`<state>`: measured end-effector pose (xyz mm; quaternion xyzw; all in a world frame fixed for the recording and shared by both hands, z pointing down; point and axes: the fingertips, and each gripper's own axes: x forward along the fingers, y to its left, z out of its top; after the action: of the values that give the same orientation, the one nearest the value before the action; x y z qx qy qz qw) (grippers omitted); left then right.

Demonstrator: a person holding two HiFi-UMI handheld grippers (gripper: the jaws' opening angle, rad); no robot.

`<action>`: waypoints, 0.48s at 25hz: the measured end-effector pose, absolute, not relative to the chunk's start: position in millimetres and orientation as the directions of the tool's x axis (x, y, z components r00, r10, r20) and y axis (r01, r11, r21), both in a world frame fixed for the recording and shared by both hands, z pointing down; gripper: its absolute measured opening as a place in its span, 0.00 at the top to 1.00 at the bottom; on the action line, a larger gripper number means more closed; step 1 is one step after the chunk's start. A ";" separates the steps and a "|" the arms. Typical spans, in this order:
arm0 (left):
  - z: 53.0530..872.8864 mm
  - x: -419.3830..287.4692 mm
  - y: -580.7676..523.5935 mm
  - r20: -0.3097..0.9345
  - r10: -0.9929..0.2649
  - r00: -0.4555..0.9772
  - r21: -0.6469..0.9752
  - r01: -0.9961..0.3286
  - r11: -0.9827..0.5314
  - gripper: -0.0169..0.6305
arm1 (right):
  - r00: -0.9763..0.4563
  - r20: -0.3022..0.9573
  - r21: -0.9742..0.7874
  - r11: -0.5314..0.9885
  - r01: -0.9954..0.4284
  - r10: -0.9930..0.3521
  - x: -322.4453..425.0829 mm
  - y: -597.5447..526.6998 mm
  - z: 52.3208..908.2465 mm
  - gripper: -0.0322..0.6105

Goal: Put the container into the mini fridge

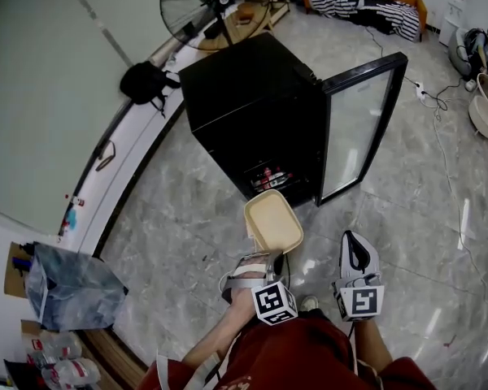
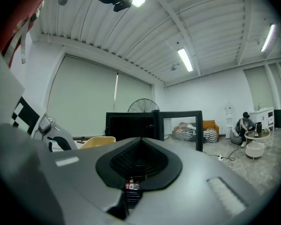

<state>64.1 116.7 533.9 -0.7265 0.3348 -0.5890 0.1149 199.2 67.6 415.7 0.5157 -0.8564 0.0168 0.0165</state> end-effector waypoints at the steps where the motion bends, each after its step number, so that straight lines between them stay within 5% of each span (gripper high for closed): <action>1: 535.3 65.7 112.2 0.778 -0.624 0.074 -0.563 -0.357 -0.745 0.91 | -0.475 0.042 -0.014 0.475 -0.880 -0.879 200.8 63.0 415.9 0.95; 12: 539.9 42.5 35.5 0.766 -0.637 0.087 -0.562 -0.391 -0.729 0.91 | -0.489 0.017 0.015 0.490 -0.872 -0.872 175.3 -6.2 408.6 0.95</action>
<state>42.5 35.5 539.9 -0.7295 0.3524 -0.5765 0.1065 175.3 -6.2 408.6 0.5051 -0.8630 -0.0023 0.0113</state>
